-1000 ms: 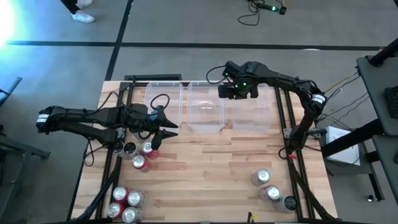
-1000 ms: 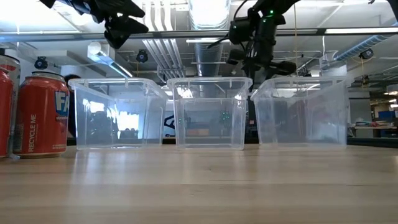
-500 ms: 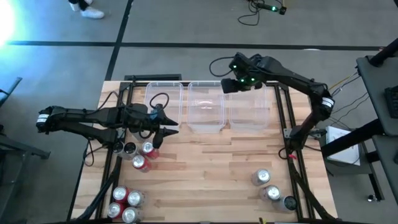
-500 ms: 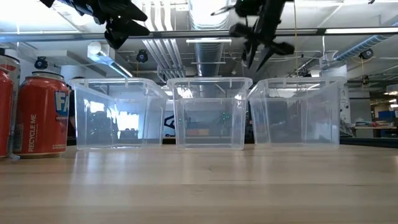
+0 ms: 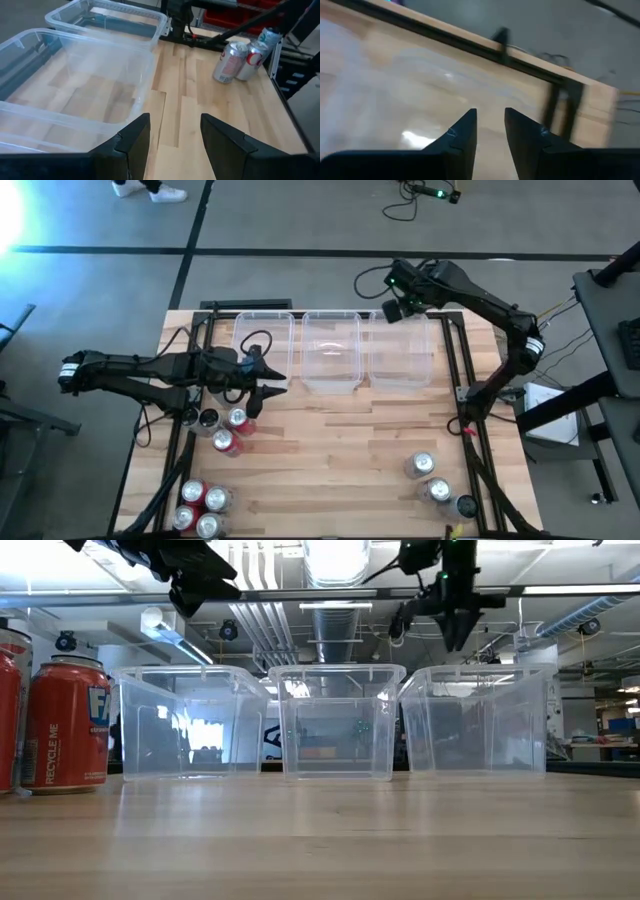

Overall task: Sort soda cans
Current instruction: Put the red-silver soda can into the right transparent bin

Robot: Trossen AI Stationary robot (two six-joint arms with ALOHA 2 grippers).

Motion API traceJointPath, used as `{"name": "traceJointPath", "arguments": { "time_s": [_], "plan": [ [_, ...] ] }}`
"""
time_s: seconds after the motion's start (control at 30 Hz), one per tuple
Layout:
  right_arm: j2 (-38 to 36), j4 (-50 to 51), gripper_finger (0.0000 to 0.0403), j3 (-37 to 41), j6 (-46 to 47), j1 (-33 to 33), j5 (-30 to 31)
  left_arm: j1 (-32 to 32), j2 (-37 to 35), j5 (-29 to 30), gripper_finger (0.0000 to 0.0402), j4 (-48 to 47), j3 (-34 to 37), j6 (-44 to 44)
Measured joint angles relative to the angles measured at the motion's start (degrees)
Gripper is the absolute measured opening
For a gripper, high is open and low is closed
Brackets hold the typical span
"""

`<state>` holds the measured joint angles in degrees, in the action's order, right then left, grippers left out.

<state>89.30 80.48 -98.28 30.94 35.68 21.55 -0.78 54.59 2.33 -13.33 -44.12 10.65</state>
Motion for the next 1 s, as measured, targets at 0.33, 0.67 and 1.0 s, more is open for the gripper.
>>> {"name": "traceJointPath", "arguments": {
  "time_s": [0.33,0.67,1.0],
  "plan": [
    [-9.4,-2.2,0.0012,7.4,1.8,-14.2,6.2,0.0,0.0,-1.1,0.016,0.7,0.0,-6.9],
    [-13.8,-7.4,0.002,10.8,9.5,-51.9,14.5,0.0,5.3,4.4,0.016,9.2,0.0,-10.8],
    [-6.8,-0.6,0.0169,12.6,26.9,-69.3,11.6,3.6,11.7,-3.3,0.016,17.8,-0.4,1.7]
  ]
}}
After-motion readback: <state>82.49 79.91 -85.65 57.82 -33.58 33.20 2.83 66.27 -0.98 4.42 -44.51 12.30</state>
